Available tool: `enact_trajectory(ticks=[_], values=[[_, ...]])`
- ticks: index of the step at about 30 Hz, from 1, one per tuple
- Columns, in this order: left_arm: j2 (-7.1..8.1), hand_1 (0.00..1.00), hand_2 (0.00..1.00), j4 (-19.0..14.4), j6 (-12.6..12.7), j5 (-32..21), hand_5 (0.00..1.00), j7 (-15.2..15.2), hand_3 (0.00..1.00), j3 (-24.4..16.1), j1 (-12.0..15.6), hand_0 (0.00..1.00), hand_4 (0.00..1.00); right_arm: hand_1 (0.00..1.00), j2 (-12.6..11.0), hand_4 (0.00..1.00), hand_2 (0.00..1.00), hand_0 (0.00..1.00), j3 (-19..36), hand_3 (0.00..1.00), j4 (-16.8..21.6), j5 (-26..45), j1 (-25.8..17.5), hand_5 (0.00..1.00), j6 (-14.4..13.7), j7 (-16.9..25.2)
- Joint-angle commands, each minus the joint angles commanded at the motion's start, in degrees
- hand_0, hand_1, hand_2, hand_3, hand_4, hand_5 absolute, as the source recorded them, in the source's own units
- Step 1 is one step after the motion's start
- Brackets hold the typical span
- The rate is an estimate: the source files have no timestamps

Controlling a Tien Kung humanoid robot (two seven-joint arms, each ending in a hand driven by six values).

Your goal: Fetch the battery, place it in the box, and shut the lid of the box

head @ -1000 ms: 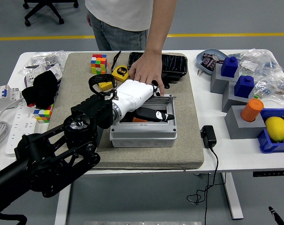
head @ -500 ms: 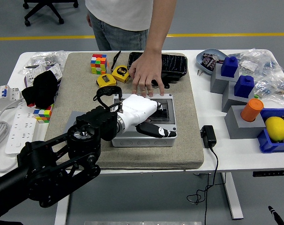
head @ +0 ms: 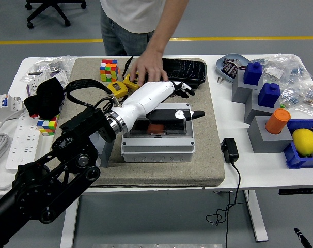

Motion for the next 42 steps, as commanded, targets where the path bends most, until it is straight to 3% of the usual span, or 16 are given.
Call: enact_trajectory(ticks=[5, 12, 16, 21, 25, 27, 30, 33, 40, 41, 42], values=[[0.13, 0.766, 0.738, 0.1, 1.9, -11.9, 0.997, -6.8, 0.715, -6.6, 4.3, 0.743, 0.998, 0.661, 0.0, 0.998, 0.688, 0.715, -0.1, 0.736, 0.0, -0.1, 0.0, 0.998, 0.0, -0.1], [0.05, 0.807, 0.775, 1.0, 4.0, -28.3, 0.978, -12.7, 0.743, -16.7, 11.0, 0.758, 0.998, 0.661, 0.2, 0.998, 0.687, 0.715, -0.6, 0.736, 0.0, 0.2, -0.2, 0.998, 0.1, 0.0], [0.89, 0.807, 0.775, 2.7, 4.4, -38.4, 0.978, -13.3, 0.743, -21.1, 14.3, 0.758, 0.998, 0.661, 0.2, 0.998, 0.687, 0.715, -0.9, 0.736, 0.0, 0.3, -0.2, 0.998, 0.1, -0.1], [1.15, 0.827, 0.796, 5.3, 4.7, -49.3, 0.982, -13.0, 0.75, -23.5, 17.7, 0.762, 0.998, 0.661, 0.0, 0.998, 0.687, 0.715, -1.5, 0.736, 0.0, 0.5, -0.5, 0.998, 0.2, -0.3], [0.65, 0.831, 0.802, 6.9, 6.6, -48.2, 0.998, -15.3, 0.762, -24.5, 19.8, 0.783, 0.998, 0.661, 0.2, 0.998, 0.688, 0.716, -1.3, 0.736, 0.0, 0.3, -1.5, 0.998, 0.3, -0.1], [0.45, 0.831, 0.802, 6.8, 8.6, -45.0, 0.998, -18.1, 0.762, -24.5, 20.3, 0.783, 0.998, 0.661, 0.4, 0.998, 0.688, 0.716, -1.7, 0.736, 0.0, 0.9, -2.2, 0.998, 0.3, 0.5], [0.12, 0.818, 0.793, 6.2, 11.1, -40.0, 0.998, -19.9, 0.76, -24.4, 20.8, 0.808, 0.998, 0.665, 0.7, 0.998, 0.69, 0.719, -2.3, 0.736, 0.0, 1.5, -3.1, 0.998, 0.4, 1.0], [-0.27, 0.818, 0.793, 5.5, 12.4, -35.7, 0.998, -20.2, 0.76, -24.4, 21.5, 0.808, 0.998, 0.665, 0.9, 0.998, 0.69, 0.719, -2.8, 0.736, 0.0, 1.7, -3.8, 0.998, 0.4, 1.5], [-0.54, 0.799, 0.772, 5.3, 12.8, -34.9, 0.997, -19.9, 0.738, -23.9, 22.2, 0.797, 0.998, 0.678, 1.2, 0.998, 0.705, 0.716, -2.1, 0.769, 0.0, -2.1, -4.8, 0.998, -1.5, 4.3], [-0.61, 0.785, 0.764, 5.3, 12.7, -34.9, 0.998, -19.8, 0.734, -23.9, 22.3, 0.795, 0.998, 0.792, 1.3, 0.998, 0.786, 0.808, -1.6, 0.852, 0.0, -3.2, -4.9, 0.6, -1.4, 4.1], [-0.69, 0.785, 0.764, 5.3, 12.6, -35.0, 0.998, -19.6, 0.734, -23.8, 22.3, 0.795, 0.998, 0.792, 1.3, 0.998, 0.786, 0.808, -0.9, 0.852, 0.0, -5.0, -5.0, 0.6, -1.0, 3.8]])
